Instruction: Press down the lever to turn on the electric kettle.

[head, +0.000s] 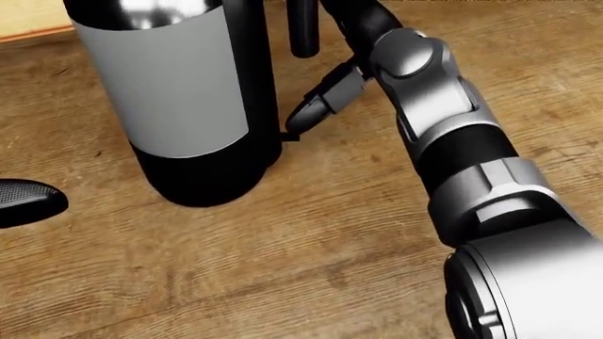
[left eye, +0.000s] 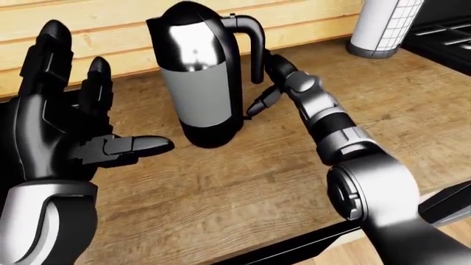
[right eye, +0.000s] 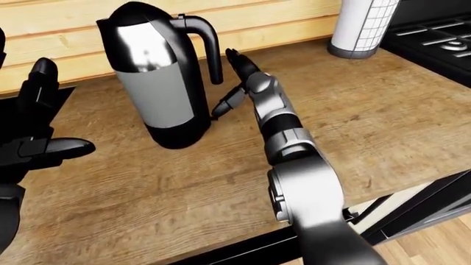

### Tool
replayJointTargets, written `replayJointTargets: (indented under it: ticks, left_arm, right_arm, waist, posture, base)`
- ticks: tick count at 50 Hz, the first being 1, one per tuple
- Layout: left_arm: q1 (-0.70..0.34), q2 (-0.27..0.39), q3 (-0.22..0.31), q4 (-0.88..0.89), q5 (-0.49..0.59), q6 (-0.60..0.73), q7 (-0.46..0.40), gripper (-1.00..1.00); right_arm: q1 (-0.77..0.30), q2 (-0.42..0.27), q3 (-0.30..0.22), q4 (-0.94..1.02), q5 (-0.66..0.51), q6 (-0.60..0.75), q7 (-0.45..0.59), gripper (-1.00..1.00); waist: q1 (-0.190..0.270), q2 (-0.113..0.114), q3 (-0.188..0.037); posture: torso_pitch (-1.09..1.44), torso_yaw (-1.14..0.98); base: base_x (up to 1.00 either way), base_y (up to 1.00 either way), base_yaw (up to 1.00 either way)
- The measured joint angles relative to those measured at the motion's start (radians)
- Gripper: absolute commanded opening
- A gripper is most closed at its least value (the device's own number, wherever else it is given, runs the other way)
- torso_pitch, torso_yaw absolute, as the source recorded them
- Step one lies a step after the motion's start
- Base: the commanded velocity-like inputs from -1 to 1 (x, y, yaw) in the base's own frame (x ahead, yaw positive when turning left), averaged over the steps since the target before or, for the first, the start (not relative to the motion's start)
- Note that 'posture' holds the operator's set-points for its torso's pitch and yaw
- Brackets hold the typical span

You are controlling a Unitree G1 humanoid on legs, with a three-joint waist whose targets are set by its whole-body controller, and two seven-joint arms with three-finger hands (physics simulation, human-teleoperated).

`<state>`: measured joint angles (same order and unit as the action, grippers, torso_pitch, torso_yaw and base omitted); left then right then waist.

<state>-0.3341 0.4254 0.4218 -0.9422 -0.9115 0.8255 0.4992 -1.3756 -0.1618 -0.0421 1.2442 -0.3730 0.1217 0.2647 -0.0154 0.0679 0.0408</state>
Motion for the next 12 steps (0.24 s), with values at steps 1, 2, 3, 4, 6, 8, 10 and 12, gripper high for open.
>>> replayJointTargets:
  ticks: [1,2,3,4,6,8,10,12]
  left_arm:
    - [0.001,-0.001,0.001,0.000,0.002,-0.001,-0.002,1.00]
    - [0.004,-0.003,0.001,0.000,0.006,-0.002,-0.005,1.00]
    - [0.006,-0.005,0.001,0.000,0.008,-0.003,-0.008,1.00]
    - [0.006,-0.006,0.001,0.000,0.010,-0.002,-0.009,1.00]
    - [0.006,-0.006,0.002,-0.002,0.008,0.001,-0.008,1.00]
    - [0.005,-0.006,0.005,-0.006,0.001,0.006,-0.004,1.00]
    - [0.003,-0.004,0.007,-0.008,-0.006,0.008,0.001,1.00]
    - [0.000,-0.001,0.008,-0.007,-0.009,0.008,0.004,1.00]
  right_arm:
    - [0.003,0.001,0.000,-0.002,-0.001,-0.002,-0.001,1.00]
    - [0.006,0.002,-0.001,-0.005,-0.001,-0.005,-0.004,1.00]
    - [0.010,0.004,-0.002,-0.008,-0.001,-0.008,-0.006,1.00]
    - [0.013,0.005,-0.003,-0.010,0.000,-0.011,-0.008,1.00]
    - [0.015,0.006,-0.004,-0.009,0.000,-0.014,-0.011,1.00]
    - [0.014,0.006,-0.005,-0.006,-0.001,-0.015,-0.013,1.00]
    - [0.012,0.007,-0.004,-0.004,-0.002,-0.016,-0.014,1.00]
    - [0.011,0.009,-0.005,-0.003,-0.002,-0.018,-0.014,1.00]
  waist:
    - [0.000,0.000,-0.001]
    - [-0.001,0.000,-0.002]
    - [-0.002,-0.001,-0.003]
    - [-0.002,-0.001,-0.003]
    - [-0.002,-0.001,-0.004]
    - [-0.002,-0.003,-0.003]
    - [-0.002,-0.004,-0.002]
    - [-0.002,-0.006,-0.002]
  posture:
    - [0.00,0.00]
    - [0.00,0.00]
    - [0.00,0.00]
    - [0.00,0.00]
    - [0.00,0.00]
    - [0.00,0.00]
    - [0.00,0.00]
    - [0.00,0.00]
  base:
    - [0.00,0.00,0.00]
    - [0.00,0.00,0.00]
    - [0.00,0.00,0.00]
    - [0.00,0.00,0.00]
    - [0.00,0.00,0.00]
    - [0.00,0.00,0.00]
    - [0.00,0.00,0.00]
    - [0.00,0.00,0.00]
